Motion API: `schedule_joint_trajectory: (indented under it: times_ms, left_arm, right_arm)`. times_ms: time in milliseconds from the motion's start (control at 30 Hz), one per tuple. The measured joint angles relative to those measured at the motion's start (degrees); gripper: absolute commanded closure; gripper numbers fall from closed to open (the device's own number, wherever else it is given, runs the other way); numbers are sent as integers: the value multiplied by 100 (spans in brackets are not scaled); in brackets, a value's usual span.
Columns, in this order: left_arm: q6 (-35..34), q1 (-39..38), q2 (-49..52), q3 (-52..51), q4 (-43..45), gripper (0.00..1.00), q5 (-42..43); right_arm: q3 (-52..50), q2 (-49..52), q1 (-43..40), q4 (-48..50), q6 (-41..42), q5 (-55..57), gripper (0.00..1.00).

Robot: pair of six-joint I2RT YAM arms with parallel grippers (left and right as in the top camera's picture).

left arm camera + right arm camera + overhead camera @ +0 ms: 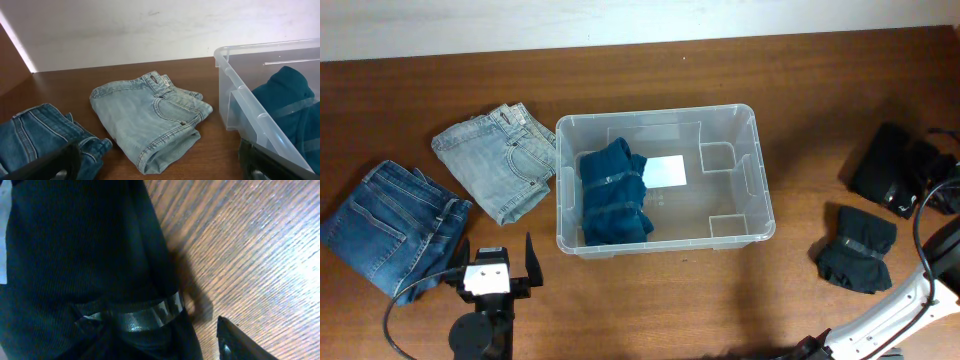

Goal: Pack container
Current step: 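Lower the right gripper onto the upper black garment and grasp it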

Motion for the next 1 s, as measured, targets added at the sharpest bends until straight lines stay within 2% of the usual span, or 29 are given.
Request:
schedule_joint_trajectory:
  times_ms: [267, 333, 400, 500, 700, 900, 1000]
  left_arm:
    - [0, 0, 0, 0, 0, 0, 2]
    - [0, 0, 0, 0, 0, 1, 2]
    - [0, 0, 0, 0, 0, 0, 0]
    - [0, 0, 0, 0, 0, 1, 0]
    - [0, 0, 0, 0, 0, 0, 2]
    - [0, 0, 0, 0, 0, 1, 2]
    - [0, 0, 0, 0, 0, 1, 2]
  right_arm:
    - [-177, -17, 17, 221, 4, -28, 44]
    - [-282, -70, 17, 330, 2, -50, 49]
    - [-356, -101, 17, 409, 33, -103, 62]
    - [-457, -136, 24, 522, 59, -308, 75]
    - [-468, -144, 22, 474, 111, -472, 82]
    - [-461, -142, 17, 101, 173, -962, 96]
    - [-420, -142, 17, -118, 151, -1145, 96]
